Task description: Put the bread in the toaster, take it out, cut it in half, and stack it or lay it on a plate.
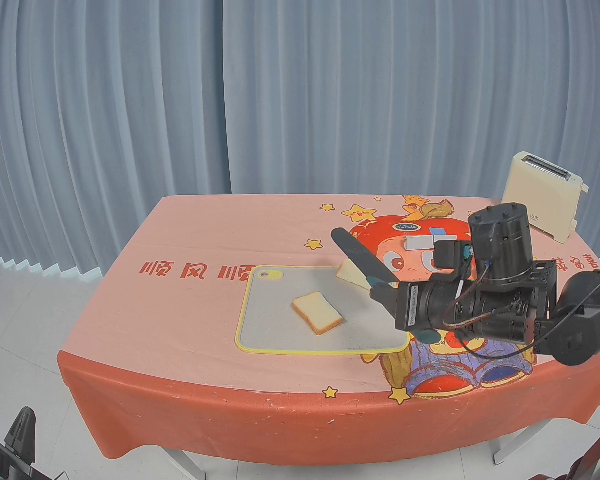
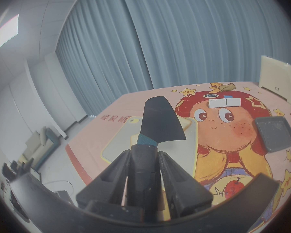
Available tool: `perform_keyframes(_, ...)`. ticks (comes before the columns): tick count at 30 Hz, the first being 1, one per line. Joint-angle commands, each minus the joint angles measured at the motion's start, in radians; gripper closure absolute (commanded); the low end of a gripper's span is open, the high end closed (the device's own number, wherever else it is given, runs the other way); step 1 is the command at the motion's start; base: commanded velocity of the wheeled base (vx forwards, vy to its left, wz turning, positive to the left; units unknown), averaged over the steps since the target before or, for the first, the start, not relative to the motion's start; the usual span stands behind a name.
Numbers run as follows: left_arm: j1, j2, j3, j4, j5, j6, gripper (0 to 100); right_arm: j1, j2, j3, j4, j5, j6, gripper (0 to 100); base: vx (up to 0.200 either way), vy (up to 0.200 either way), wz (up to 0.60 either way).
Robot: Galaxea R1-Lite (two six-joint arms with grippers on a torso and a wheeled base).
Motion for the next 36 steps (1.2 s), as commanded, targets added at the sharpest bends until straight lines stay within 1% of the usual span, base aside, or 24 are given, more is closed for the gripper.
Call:
perform_keyframes(1,0.001,0.002,0.018,0.0,0.0,-0.001,100,-0.041,-0.027,-0.021,-0.002,0.031,0.032,100,0.0,0.0,0.0)
perform_keyframes(3,0.001,0.002,0.018,0.0,0.0,-0.001,100,-0.055,-0.028,-0.027,-0.002,0.049,0.058,100,0.0,0.0,0.0)
perform_keyframes(4,0.001,0.002,0.018,0.0,0.0,-0.001,100,-0.069,-0.036,-0.032,-0.002,0.068,0.088,100,0.0,0.0,0.0)
perform_keyframes(5,0.001,0.002,0.018,0.0,0.0,-0.001,100,-0.07,-0.037,-0.032,-0.002,0.069,0.09,100,0.0,0.0,0.0)
perform_keyframes(6,0.001,0.002,0.018,0.0,0.0,-0.002,100,-0.089,-0.047,-0.035,-0.002,0.106,0.128,100,0.0,0.0,0.0)
perform_keyframes(8,0.001,0.002,0.018,0.0,0.0,-0.001,100,-0.113,-0.051,-0.033,-0.002,0.149,0.165,100,0.0,0.0,0.0)
perform_keyframes(9,0.001,0.002,0.018,0.0,0.0,-0.001,100,-0.116,-0.051,-0.033,-0.002,0.157,0.17,100,0.0,0.0,0.0)
perform_keyframes(10,0.001,0.002,0.018,0.0,0.002,-0.001,100,-0.136,-0.057,-0.033,-0.002,0.195,0.205,100,0.0,0.0,0.0)
perform_keyframes(12,0.001,0.002,0.018,0.0,0.0,-0.001,100,-0.167,-0.064,-0.035,-0.002,0.236,0.243,100,0.0,0.0,0.0)
perform_keyframes(18,0.001,0.002,0.018,0.0,0.0,-0.001,100,-0.263,-0.071,-0.044,-0.002,0.341,0.332,100,0.0,0.0,0.0)
perform_keyframes(20,0.001,0.002,0.018,0.0,0.0,-0.001,100,-0.288,-0.07,-0.044,-0.004,0.365,0.351,100,0.0,0.0,0.0)
perform_keyframes(21,0.001,0.002,0.018,0.0,0.0,-0.001,100,-0.288,-0.07,-0.044,-0.004,0.365,0.351,100,0.0,0.0,0.0)
perform_keyframes(22,0.001,0.002,0.018,0.0,0.0,-0.001,100,-0.322,-0.067,-0.041,-0.014,0.394,0.367,100,0.0,0.0,0.0)
perform_keyframes(23,0.001,0.002,0.018,0.0,0.0,-0.001,100,-0.339,-0.065,-0.038,-0.03,0.407,0.372,100,0.0,0.0,0.0)
perform_keyframes(24,0.001,0.002,0.018,0.0,0.0,-0.001,100,-0.342,-0.065,-0.038,-0.031,0.408,0.372,100,0.0,0.0,0.0)
perform_keyframes(25,0.001,0.002,0.018,0.0,0.0,-0.001,100,-0.362,-0.059,-0.032,-0.057,0.417,0.386,100,0.0,0.0,0.0)
perform_keyframes(31,0.001,0.002,0.018,0.0,0.0,-0.001,100,-0.382,-0.016,0.002,-0.157,0.417,0.447,100,0.0,0.0,0.0)
perform_keyframes(36,0.001,0.002,0.018,0.0,0.002,-0.001,100,-0.414,-0.002,0.033,-0.232,0.419,0.473,100,0.0,0.0,0.0)
